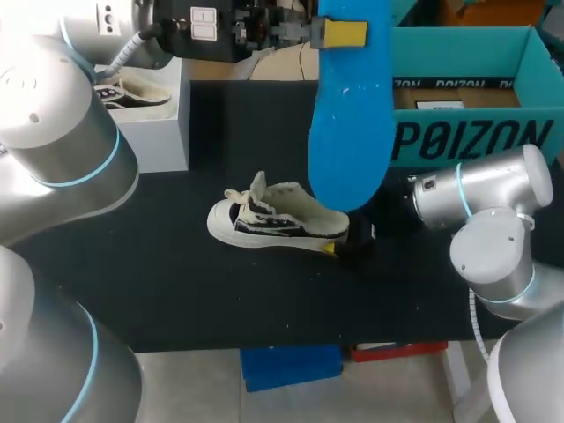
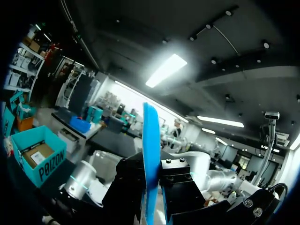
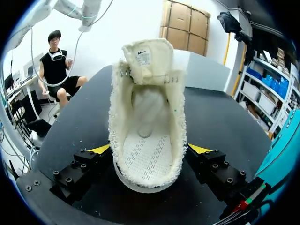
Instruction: Take the shoe out of the shoebox, open the shoe tongue, remove and reinsert the insole, then place the shoe into the shoebox
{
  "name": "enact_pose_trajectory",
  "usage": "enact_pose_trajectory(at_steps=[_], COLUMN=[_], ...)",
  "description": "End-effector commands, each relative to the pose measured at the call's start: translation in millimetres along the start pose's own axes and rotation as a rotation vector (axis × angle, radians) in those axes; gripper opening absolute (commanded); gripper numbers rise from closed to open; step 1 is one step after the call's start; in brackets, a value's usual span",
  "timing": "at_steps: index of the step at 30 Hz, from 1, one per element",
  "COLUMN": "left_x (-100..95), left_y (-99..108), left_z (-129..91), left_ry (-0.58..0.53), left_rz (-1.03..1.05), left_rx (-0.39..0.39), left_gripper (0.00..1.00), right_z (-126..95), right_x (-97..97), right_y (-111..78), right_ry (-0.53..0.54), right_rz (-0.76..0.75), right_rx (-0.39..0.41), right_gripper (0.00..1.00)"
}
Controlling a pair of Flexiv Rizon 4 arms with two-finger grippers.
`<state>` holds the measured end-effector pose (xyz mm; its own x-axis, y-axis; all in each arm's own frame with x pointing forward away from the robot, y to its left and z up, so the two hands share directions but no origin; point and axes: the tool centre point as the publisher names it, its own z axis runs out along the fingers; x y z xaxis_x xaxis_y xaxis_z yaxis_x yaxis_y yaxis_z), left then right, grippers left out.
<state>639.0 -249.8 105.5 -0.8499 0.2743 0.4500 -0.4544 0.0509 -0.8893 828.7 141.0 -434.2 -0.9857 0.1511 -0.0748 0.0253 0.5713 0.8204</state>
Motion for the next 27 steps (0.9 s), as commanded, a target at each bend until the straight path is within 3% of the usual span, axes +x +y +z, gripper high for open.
enact_pose_trajectory(at_steps=[1,6,9,15,27], left_x=[0.7,0.7,0.7,0.7,0.7], left_y=[1,1,1,1,1], left_z=[0,0,0,0,0], left_ry=[-0.004,-0.004,-0.004,-0.004,-0.004], left_rz=[-0.001,-0.001,-0.001,-0.001,-0.001], left_rx=[-0.001,-0.001,-0.001,-0.001,-0.001], left_gripper=[0.00,0.00,0.00,0.00,0.00], right_z=[6,6,-4,-28,-58], right_x=[-0.3,0.9,-0.4,-4.9,-25.7], right_y=[-6.6,-9.3,-7.5,0.7,37.2], right_ry=[0.013,0.018,0.030,0.136,0.203], right_rz=[0.016,0.030,0.037,0.030,0.005], right_rx=[-0.017,-0.020,0.033,0.233,0.692], right_gripper=[1.00,1.00,1.00,1.00,1.00])
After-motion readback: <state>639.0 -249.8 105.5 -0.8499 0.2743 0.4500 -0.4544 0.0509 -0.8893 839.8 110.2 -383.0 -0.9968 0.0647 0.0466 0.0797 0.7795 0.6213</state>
